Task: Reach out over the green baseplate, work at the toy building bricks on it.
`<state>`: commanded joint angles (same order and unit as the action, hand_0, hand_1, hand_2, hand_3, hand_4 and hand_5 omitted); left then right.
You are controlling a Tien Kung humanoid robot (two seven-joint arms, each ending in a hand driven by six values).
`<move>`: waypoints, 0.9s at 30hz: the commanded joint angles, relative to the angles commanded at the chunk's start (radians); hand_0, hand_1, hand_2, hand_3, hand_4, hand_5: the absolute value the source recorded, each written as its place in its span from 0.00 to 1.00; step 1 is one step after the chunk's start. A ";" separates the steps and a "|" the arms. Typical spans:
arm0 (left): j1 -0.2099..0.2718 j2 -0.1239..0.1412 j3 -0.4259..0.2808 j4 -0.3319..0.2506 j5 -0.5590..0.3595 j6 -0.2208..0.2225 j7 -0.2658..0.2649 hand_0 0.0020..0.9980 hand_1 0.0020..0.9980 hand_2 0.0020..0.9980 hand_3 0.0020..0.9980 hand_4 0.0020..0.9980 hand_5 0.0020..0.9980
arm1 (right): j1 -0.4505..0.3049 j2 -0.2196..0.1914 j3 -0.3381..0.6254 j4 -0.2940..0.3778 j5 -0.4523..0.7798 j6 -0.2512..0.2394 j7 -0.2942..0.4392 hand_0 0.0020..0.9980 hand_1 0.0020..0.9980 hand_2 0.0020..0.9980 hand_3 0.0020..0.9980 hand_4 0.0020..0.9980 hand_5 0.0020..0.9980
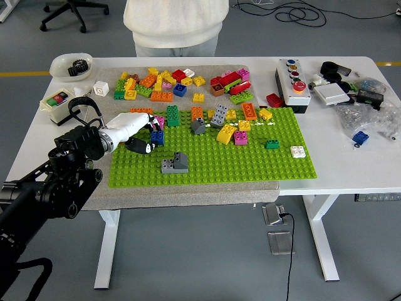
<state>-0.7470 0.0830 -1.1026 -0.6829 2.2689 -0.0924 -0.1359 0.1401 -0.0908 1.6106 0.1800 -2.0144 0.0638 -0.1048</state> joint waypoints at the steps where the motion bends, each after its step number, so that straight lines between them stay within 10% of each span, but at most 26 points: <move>1: 0.001 0.001 -0.001 -0.006 0.000 -0.002 0.001 0.72 0.71 0.60 0.57 0.52 0.17 | 0.000 0.000 0.000 0.000 0.000 0.000 0.000 0.74 0.62 0.64 0.54 0.77 0.49; 27: 0.042 0.063 -0.031 -0.182 0.000 -0.046 0.031 0.71 0.70 0.60 0.57 0.53 0.17 | -0.005 -0.003 0.013 0.000 0.009 -0.004 0.000 0.74 0.62 0.64 0.54 0.77 0.49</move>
<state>-0.7051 0.1465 -1.1333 -0.8648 2.2689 -0.1380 -0.1046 0.1354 -0.0937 1.6233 0.1800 -2.0055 0.0595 -0.1052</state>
